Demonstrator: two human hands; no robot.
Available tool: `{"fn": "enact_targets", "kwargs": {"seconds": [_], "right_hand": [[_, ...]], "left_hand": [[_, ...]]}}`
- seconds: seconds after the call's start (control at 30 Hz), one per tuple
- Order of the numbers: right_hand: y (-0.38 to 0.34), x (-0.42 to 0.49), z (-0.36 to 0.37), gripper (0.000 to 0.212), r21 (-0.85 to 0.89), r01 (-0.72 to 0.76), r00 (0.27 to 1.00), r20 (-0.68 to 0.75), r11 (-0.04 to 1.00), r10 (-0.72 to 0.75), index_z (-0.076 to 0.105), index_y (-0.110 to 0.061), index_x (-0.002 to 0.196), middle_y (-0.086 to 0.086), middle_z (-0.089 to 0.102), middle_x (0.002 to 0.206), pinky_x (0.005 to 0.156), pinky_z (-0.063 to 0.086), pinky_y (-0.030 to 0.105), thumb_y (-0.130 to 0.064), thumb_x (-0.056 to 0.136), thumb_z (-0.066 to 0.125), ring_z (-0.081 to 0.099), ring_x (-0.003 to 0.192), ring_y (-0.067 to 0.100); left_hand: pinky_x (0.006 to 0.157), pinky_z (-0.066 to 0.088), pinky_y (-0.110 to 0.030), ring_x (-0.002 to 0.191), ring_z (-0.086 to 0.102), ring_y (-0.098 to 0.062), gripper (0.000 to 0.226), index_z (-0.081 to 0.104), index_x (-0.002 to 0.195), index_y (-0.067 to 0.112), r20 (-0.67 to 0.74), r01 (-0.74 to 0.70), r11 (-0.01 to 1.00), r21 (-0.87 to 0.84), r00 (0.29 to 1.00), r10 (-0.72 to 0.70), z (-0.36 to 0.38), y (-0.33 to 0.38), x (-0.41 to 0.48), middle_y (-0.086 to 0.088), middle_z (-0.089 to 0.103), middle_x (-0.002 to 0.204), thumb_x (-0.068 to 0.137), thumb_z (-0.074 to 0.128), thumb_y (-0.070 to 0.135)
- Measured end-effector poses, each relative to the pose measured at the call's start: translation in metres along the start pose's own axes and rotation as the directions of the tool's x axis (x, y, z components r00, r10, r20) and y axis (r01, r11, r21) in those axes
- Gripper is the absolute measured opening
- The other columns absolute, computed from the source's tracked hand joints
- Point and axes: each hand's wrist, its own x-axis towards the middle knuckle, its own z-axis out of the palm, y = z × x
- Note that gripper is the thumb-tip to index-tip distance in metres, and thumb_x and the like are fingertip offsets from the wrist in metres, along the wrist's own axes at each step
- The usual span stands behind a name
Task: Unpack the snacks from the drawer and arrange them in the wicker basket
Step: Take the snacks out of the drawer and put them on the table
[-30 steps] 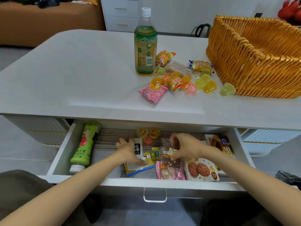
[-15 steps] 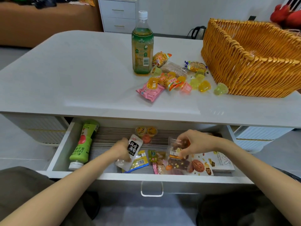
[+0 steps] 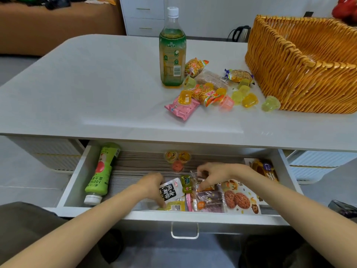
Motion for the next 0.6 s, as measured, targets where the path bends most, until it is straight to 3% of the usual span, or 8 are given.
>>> {"fn": "enact_targets", "kwargs": {"seconds": [0.17,0.23,0.3,0.47,0.6], "right_hand": [[0.001,0.009,0.002,0.03,0.007,-0.016,1.0,0.014,1.0,0.016,0.037,-0.038,0.081,-0.016,0.039,0.093,0.079,0.04,0.029,-0.043,0.086,0.065,0.043,0.083,0.007],[0.002,0.009,0.0,0.034,0.02,-0.008,1.0,0.011,1.0,0.008,0.034,-0.04,0.077,-0.02,0.036,0.089,0.073,0.038,0.024,-0.043,0.086,0.066,0.04,0.078,0.003],[0.004,0.01,-0.002,0.03,0.034,0.018,1.0,0.005,0.999,-0.018,0.04,-0.037,0.077,-0.017,0.041,0.084,0.071,0.041,0.027,-0.042,0.084,0.069,0.043,0.073,0.004],[0.003,0.007,0.0,0.03,0.046,0.053,0.998,0.04,0.998,-0.055,0.052,-0.019,0.095,-0.005,0.049,0.088,0.073,0.042,0.035,-0.039,0.083,0.07,0.047,0.079,0.015],[-0.008,0.008,0.004,0.04,0.087,0.042,0.997,0.063,0.995,-0.048,0.054,-0.018,0.11,-0.009,0.054,0.101,0.086,0.045,0.033,-0.04,0.082,0.072,0.053,0.095,0.015]], "left_hand": [[0.068,0.039,-0.023,0.085,0.053,-0.013,0.044,0.056,0.093,0.02,0.021,0.02,0.999,-0.027,1.0,-0.02,-0.006,-0.004,0.005,0.003,0.06,0.097,0.065,0.086,0.037],[0.069,0.039,-0.024,0.085,0.054,-0.013,0.043,0.053,0.094,0.02,0.047,0.027,0.999,-0.029,0.999,-0.025,-0.007,-0.005,0.005,0.002,0.062,0.1,0.069,0.084,0.037],[0.072,0.039,-0.024,0.09,0.056,-0.015,0.043,0.053,0.101,0.019,0.049,0.03,0.999,-0.033,0.998,-0.029,-0.009,-0.005,0.003,-0.001,0.064,0.11,0.073,0.081,0.036],[0.075,0.041,-0.024,0.106,0.059,-0.02,0.047,0.054,0.114,0.013,0.022,0.032,0.998,-0.05,0.999,-0.031,-0.019,-0.005,-0.007,-0.002,0.061,0.118,0.077,0.078,0.03],[0.072,0.044,-0.024,0.091,0.058,-0.017,0.037,0.052,0.101,0.018,-0.02,0.066,0.997,-0.047,0.998,-0.067,-0.035,-0.012,-0.02,0.001,0.061,0.103,0.077,0.078,0.031]]}}
